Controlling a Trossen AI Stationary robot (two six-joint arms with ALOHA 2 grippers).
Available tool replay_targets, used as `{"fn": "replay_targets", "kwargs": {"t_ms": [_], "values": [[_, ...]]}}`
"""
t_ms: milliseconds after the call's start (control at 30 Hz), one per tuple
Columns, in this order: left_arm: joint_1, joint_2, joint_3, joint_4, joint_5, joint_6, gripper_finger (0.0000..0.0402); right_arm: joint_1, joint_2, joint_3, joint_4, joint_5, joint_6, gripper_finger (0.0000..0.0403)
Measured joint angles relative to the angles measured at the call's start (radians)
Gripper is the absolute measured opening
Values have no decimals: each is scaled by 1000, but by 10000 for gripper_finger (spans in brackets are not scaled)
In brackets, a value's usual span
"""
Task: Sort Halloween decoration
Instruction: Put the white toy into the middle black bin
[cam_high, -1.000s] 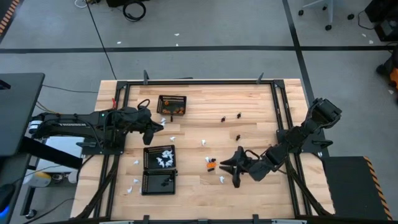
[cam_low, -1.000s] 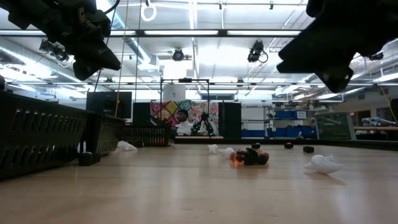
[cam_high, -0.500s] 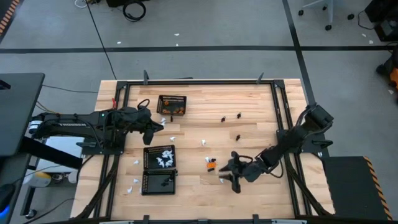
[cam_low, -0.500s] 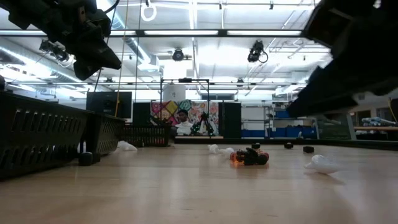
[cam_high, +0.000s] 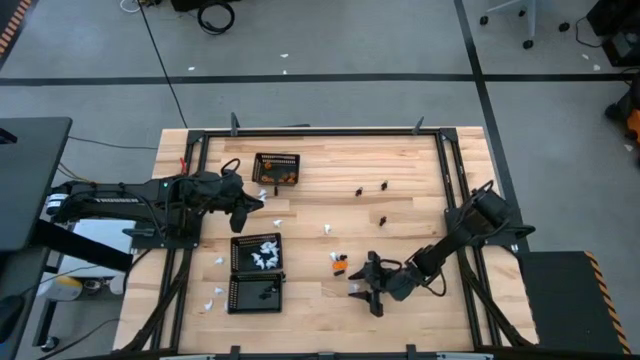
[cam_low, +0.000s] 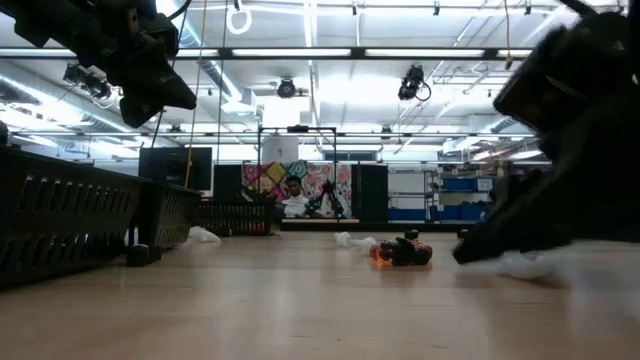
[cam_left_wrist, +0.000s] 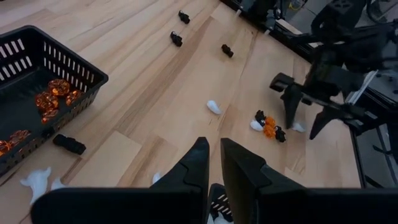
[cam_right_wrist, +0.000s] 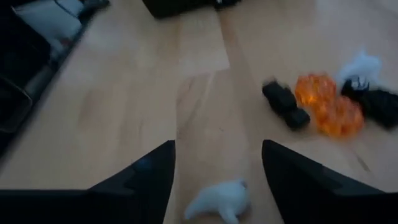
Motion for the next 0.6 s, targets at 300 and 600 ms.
{"fn": "replay_targets", "kwargs": {"t_ms": [300,600], "values": [[0,0,0,0,0,7,50,72,123,-3,115,165,-102,222],[0,0,0,0,0,65,50,103,280,-23,447,180,-269,114]]}}
